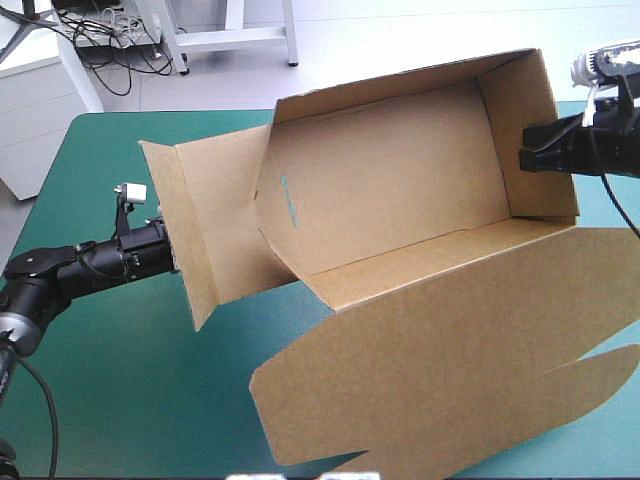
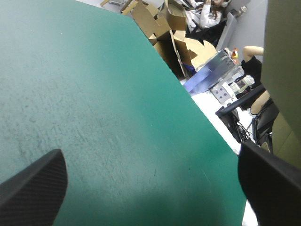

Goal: Fold the box

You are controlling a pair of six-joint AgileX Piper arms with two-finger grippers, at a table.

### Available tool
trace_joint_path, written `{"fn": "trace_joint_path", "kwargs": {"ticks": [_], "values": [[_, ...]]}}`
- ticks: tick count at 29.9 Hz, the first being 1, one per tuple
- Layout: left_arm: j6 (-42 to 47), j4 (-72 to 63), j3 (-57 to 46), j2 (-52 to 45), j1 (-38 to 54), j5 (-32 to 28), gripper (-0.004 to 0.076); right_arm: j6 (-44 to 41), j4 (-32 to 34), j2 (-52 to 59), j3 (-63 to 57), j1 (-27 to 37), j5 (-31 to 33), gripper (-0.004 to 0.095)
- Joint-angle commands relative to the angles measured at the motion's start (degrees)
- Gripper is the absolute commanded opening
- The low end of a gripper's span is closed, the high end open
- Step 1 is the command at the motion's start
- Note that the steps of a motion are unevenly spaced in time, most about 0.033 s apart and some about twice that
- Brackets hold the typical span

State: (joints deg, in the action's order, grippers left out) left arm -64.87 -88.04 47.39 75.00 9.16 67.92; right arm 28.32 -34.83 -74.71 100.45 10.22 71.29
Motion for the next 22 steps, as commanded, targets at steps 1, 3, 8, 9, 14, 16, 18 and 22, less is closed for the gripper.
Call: {"fn": "trace_joint_path", "kwargs": {"ticks": [1, 3, 8, 9, 14, 16, 18, 22], "values": [[-0.4, -5.7, 3.2, -2.7, -1.6, 6.0, 0.0699, -1.6, -1.1, 1.5, 1.4, 0.3, 0.5, -0.0019], [-0.3, -5.9, 4.6, -3.6, -2.5, 6.0, 0.0696, -1.7, -1.1, 1.2, 1.4, 0.3, 0.1, -0.0018], [0.4, -6.4, 8.6, -5.5, -7.0, 6.0, 0.0696, -2.9, -0.9, 0.2, 1.4, -1.9, -1.0, -0.0017], [0.5, -6.4, 9.2, -5.7, -7.8, 6.0, 0.0696, -3.0, -0.9, 0.1, 1.4, -2.6, -1.3, -0.0018], [0.6, -7.2, 11.4, -6.0, -10.0, 6.0, 0.0689, -5.2, 4.5, -0.3, 1.4, -6.7, -5.0, -0.0018], [0.6, -9.1, 11.4, -6.1, -10.0, 6.0, 0.0689, -6.4, 8.0, -0.3, 1.4, -8.3, -6.4, -0.0018], [0.6, -10.8, 11.4, -6.1, -10.0, 6.0, 0.0689, -7.9, 11.1, -0.3, 1.4, -10.4, -7.8, -0.0018], [0.6, -12.2, 11.4, -6.1, -10.0, 6.0, 0.0689, -9.6, 14.1, -0.3, 1.4, -13.7, -11.4, -0.0016]]}}
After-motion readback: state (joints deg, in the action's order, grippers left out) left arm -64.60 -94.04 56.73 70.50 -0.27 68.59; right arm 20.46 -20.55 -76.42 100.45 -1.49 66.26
